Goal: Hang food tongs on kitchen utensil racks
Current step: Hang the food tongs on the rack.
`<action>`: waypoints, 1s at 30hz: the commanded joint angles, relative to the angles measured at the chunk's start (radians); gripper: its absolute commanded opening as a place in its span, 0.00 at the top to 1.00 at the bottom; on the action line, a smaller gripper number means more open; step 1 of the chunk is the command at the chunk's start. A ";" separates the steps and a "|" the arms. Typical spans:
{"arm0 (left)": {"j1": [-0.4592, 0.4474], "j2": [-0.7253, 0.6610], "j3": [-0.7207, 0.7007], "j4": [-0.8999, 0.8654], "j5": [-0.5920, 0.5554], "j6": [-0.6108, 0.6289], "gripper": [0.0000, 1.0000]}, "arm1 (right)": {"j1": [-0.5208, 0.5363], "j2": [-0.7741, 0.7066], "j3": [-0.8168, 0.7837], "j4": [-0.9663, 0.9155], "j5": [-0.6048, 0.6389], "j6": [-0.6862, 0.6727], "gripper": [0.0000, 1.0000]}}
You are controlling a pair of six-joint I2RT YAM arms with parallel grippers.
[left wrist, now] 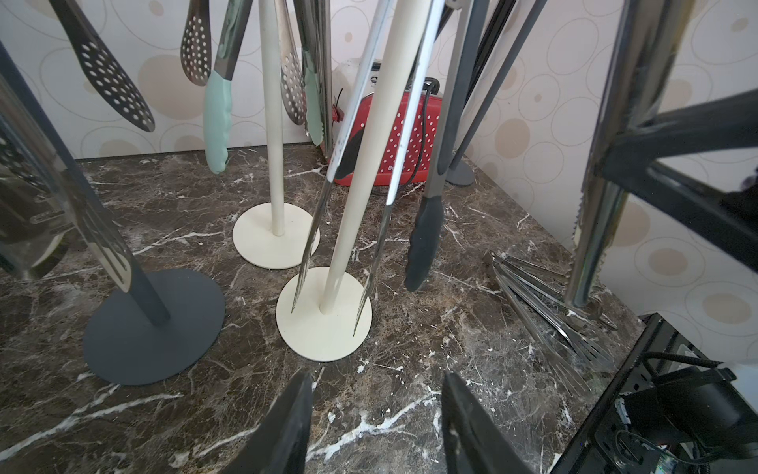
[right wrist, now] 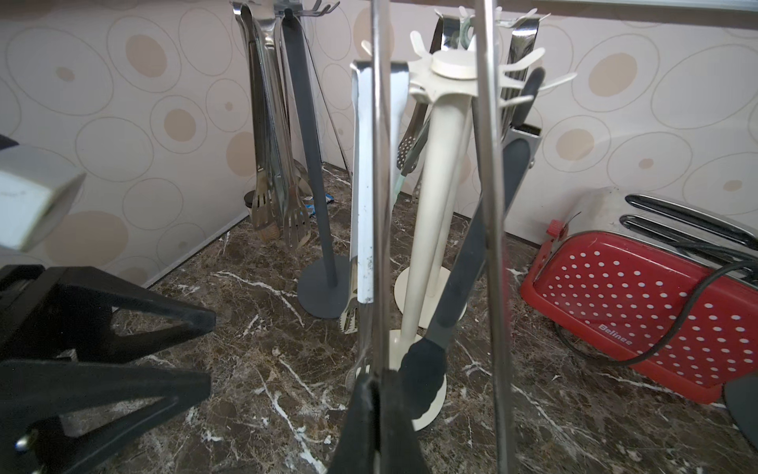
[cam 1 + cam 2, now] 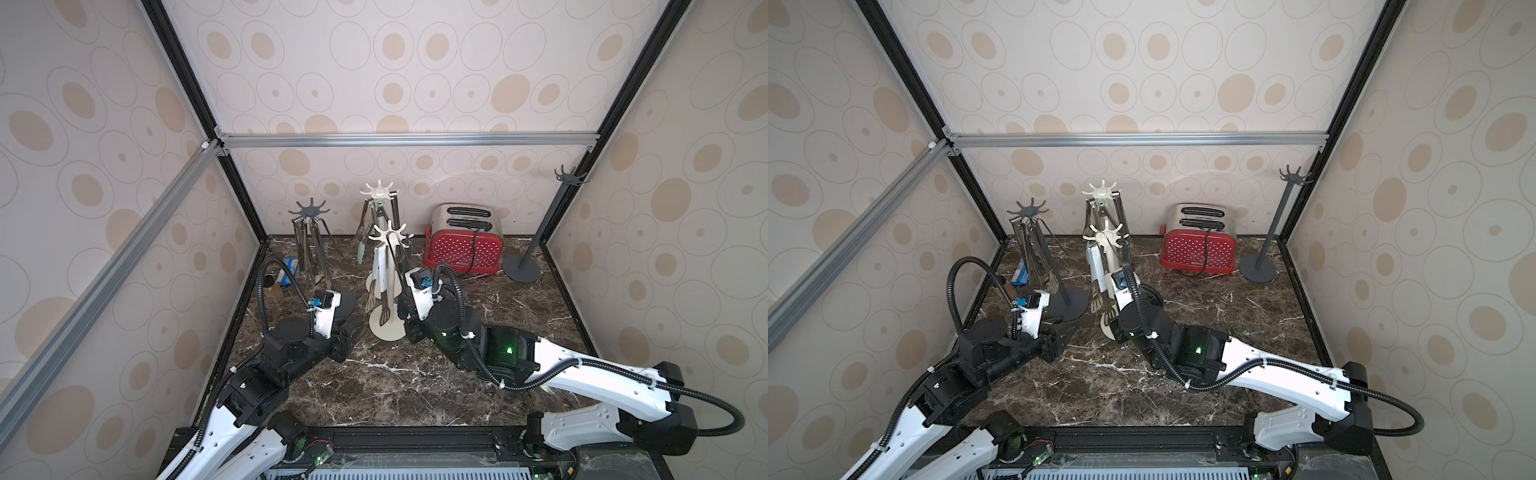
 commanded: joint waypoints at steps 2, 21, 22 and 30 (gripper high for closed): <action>0.005 -0.011 -0.001 0.012 0.002 0.001 0.49 | 0.007 -0.002 -0.021 0.077 0.017 0.043 1.00; 0.005 -0.019 -0.004 0.010 0.006 -0.002 0.49 | 0.006 0.057 -0.074 0.132 0.030 0.115 1.00; 0.004 -0.021 -0.005 0.009 0.006 -0.002 0.49 | 0.005 0.058 -0.078 0.137 0.031 0.118 1.00; 0.005 -0.022 -0.005 0.009 0.006 -0.002 0.49 | -0.007 0.074 -0.116 0.167 0.049 0.156 1.00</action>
